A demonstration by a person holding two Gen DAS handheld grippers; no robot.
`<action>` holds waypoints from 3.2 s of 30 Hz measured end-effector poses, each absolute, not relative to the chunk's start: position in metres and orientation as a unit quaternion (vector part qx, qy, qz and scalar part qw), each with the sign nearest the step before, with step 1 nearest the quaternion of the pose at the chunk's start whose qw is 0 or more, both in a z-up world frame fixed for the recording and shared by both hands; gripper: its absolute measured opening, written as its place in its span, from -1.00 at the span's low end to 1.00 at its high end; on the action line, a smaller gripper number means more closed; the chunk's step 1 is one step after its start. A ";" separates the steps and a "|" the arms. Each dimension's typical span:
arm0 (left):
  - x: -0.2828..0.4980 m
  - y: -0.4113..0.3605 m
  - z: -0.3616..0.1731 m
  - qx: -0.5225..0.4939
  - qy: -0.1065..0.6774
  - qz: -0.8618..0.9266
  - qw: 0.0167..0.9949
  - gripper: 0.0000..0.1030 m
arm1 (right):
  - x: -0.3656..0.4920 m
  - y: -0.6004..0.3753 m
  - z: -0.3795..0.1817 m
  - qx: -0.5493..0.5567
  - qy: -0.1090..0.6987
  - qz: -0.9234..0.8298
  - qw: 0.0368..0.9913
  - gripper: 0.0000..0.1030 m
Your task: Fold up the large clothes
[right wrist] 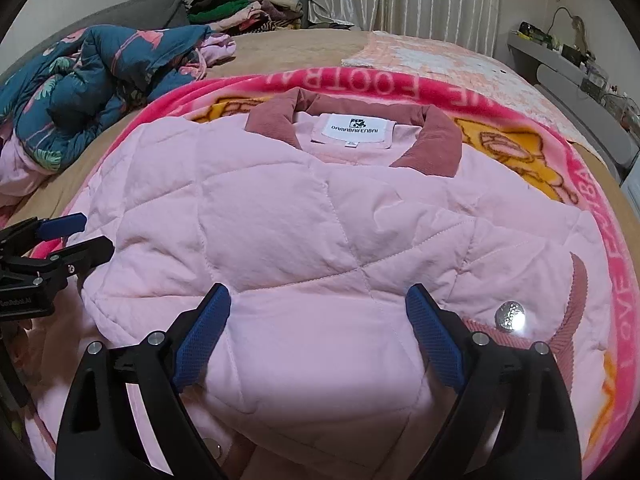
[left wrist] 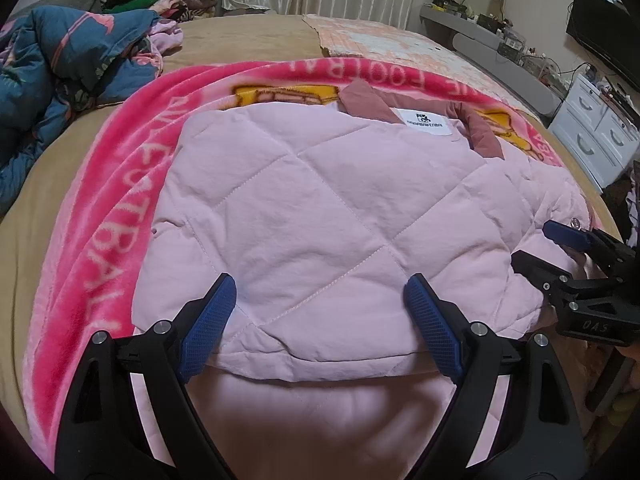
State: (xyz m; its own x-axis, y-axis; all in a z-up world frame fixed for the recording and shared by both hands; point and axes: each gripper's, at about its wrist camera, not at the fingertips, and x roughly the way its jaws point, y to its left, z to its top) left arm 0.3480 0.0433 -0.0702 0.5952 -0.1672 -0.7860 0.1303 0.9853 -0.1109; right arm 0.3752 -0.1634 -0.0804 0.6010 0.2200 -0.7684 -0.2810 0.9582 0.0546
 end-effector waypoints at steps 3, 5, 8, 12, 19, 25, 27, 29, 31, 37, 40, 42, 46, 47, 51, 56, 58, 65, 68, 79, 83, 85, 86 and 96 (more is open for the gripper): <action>0.348 0.045 -0.069 -0.030 0.442 -0.085 0.892 0.62 | 0.370 -0.168 -0.073 -0.016 0.420 0.140 0.896 0.78; 0.347 0.048 -0.065 -0.037 0.443 -0.083 0.892 0.65 | 0.366 -0.173 -0.068 -0.003 0.419 0.139 0.897 0.86; 0.345 0.051 -0.058 -0.041 0.444 -0.081 0.892 0.70 | 0.360 -0.180 -0.060 0.013 0.413 0.133 0.901 0.90; 0.338 0.057 -0.047 -0.046 0.444 -0.077 0.891 0.82 | 0.353 -0.189 -0.047 0.038 0.404 0.131 0.904 0.92; 0.322 0.070 -0.024 -0.063 0.430 -0.068 0.898 0.82 | 0.337 -0.195 -0.026 0.050 0.384 0.132 0.912 0.92; 0.308 0.080 -0.004 -0.072 0.415 -0.063 0.905 0.82 | 0.325 -0.196 -0.007 0.056 0.369 0.137 0.918 0.92; 0.301 0.083 0.004 -0.069 0.406 -0.058 0.910 0.82 | 0.319 -0.196 0.000 0.054 0.359 0.137 0.921 0.92; 0.295 0.085 0.012 -0.071 0.396 -0.055 0.914 0.82 | 0.314 -0.198 0.008 0.057 0.352 0.137 0.924 0.92; 0.288 0.087 0.021 -0.072 0.387 -0.058 0.917 0.82 | 0.310 -0.199 0.013 0.058 0.347 0.138 0.926 0.92; 0.271 0.086 0.042 -0.061 0.362 -0.058 0.928 0.82 | 0.293 -0.201 0.030 0.055 0.328 0.135 0.933 0.92; 0.264 0.085 0.048 -0.060 0.355 -0.063 0.931 0.82 | 0.283 -0.202 0.041 0.052 0.314 0.132 0.939 0.92; 0.259 0.084 0.052 -0.057 0.349 -0.064 0.933 0.82 | 0.276 -0.203 0.048 0.053 0.305 0.131 0.942 0.92; 0.249 0.085 0.059 -0.057 0.339 -0.067 0.937 0.82 | 0.263 -0.205 0.060 0.052 0.290 0.130 0.947 0.92; 0.247 0.085 0.061 -0.058 0.336 -0.067 0.938 0.82 | 0.260 -0.206 0.063 0.052 0.288 0.130 0.947 0.92; 0.238 0.089 0.068 -0.063 0.328 -0.067 0.940 0.82 | 0.247 -0.209 0.073 0.048 0.277 0.131 0.951 0.92; 0.222 0.088 0.082 -0.059 0.309 -0.068 0.947 0.82 | 0.228 -0.216 0.089 0.049 0.260 0.134 0.955 0.92; 0.217 0.087 0.087 -0.060 0.301 -0.069 0.949 0.82 | 0.220 -0.220 0.095 0.046 0.254 0.136 0.956 0.92; 0.201 0.085 0.090 -0.060 0.291 -0.068 0.952 0.82 | 0.191 -0.233 0.108 0.037 0.233 0.133 0.963 0.92; 0.193 0.081 0.090 -0.057 0.288 -0.070 0.953 0.82 | 0.182 -0.239 0.110 0.037 0.228 0.130 0.964 0.92; 0.158 0.065 0.086 -0.045 0.283 -0.080 0.955 0.82 | 0.157 -0.251 0.104 0.028 0.227 0.127 0.965 0.92; 0.145 0.064 0.081 -0.045 0.285 -0.079 0.954 0.82 | 0.150 -0.255 0.100 0.031 0.230 0.127 0.964 0.92; 0.139 0.063 0.078 -0.044 0.288 -0.078 0.953 0.82 | 0.147 -0.255 0.098 0.032 0.232 0.130 0.963 0.92; 0.137 0.062 0.077 -0.043 0.290 -0.076 0.953 0.82 | 0.147 -0.256 0.097 0.032 0.233 0.131 0.963 0.92; 0.112 0.061 0.065 -0.034 0.304 -0.066 0.950 0.82 | 0.129 -0.249 0.084 0.027 0.245 0.151 0.957 0.92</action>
State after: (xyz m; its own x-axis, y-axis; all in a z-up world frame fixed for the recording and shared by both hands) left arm 0.1122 0.0613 0.0646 0.8071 -0.1456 -0.5722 0.1038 0.9890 -0.1052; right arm 0.1291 -0.2494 0.0843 0.8340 0.3027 -0.4614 -0.2760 0.9528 0.1263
